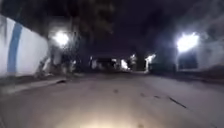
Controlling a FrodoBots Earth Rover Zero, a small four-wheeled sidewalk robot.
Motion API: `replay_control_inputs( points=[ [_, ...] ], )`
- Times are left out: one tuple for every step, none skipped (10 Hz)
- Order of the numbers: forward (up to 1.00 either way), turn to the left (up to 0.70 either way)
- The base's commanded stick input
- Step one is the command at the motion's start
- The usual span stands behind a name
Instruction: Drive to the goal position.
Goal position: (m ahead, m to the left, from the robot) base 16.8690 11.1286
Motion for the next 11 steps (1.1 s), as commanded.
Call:
replay_control_inputs(
  points=[
    [0.7,0.0],
    [0.7,0.0],
    [0.7,0.0],
    [0.7,0.0],
    [0.7,0.0],
    [0.7,0.0],
    [0.7,0.0],
    [0.7,0.0],
    [0.7,0.0],
    [0.7,0.0],
    [0.7,0.0]
  ],
)
